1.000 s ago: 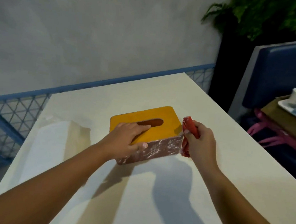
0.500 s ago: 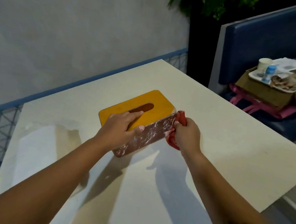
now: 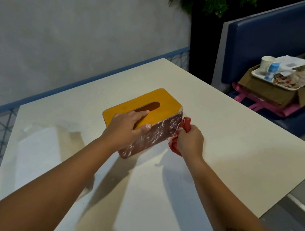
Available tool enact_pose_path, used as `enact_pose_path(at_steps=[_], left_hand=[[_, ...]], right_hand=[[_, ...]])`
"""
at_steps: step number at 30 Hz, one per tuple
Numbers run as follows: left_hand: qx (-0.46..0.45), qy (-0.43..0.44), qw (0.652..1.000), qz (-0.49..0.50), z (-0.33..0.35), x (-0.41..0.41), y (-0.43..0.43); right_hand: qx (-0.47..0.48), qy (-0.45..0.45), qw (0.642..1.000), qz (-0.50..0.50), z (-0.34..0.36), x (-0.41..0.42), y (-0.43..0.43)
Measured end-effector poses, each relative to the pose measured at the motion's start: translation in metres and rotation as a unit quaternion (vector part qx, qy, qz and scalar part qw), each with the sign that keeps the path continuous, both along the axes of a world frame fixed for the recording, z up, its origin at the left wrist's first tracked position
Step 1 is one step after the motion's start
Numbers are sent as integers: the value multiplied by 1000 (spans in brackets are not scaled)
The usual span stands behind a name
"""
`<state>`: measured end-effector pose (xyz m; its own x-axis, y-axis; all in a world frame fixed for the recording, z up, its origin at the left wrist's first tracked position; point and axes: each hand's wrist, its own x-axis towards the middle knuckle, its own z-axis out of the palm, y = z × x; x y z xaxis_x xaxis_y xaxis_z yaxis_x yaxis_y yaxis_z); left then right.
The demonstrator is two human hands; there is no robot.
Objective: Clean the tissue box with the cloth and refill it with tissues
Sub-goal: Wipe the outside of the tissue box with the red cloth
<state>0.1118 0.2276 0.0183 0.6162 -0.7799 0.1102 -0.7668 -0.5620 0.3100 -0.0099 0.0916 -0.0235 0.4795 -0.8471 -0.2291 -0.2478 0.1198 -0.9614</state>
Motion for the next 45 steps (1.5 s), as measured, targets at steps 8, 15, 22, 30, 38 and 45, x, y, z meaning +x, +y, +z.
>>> enact_pose_path(at_steps=[8, 15, 22, 30, 38, 45], left_hand=[[1, -3, 1000, 5, 0, -1, 0], [6, 2, 1000, 4, 0, 0, 1], [3, -14, 1000, 8, 4, -7, -2], [6, -5, 1000, 12, 2, -4, -1], [3, -2, 1000, 9, 2, -4, -1], [7, 10, 1000, 11, 0, -1, 0]], right_hand=[[2, -19, 999, 37, 28, 0, -27], [-98, -5, 995, 30, 9, -3, -11], [90, 51, 986, 132, 31, -18, -32], [35, -93, 994, 49, 18, -5, -28], [155, 30, 980, 121, 25, -12, -43], [107, -81, 990, 51, 49, -17, -43]])
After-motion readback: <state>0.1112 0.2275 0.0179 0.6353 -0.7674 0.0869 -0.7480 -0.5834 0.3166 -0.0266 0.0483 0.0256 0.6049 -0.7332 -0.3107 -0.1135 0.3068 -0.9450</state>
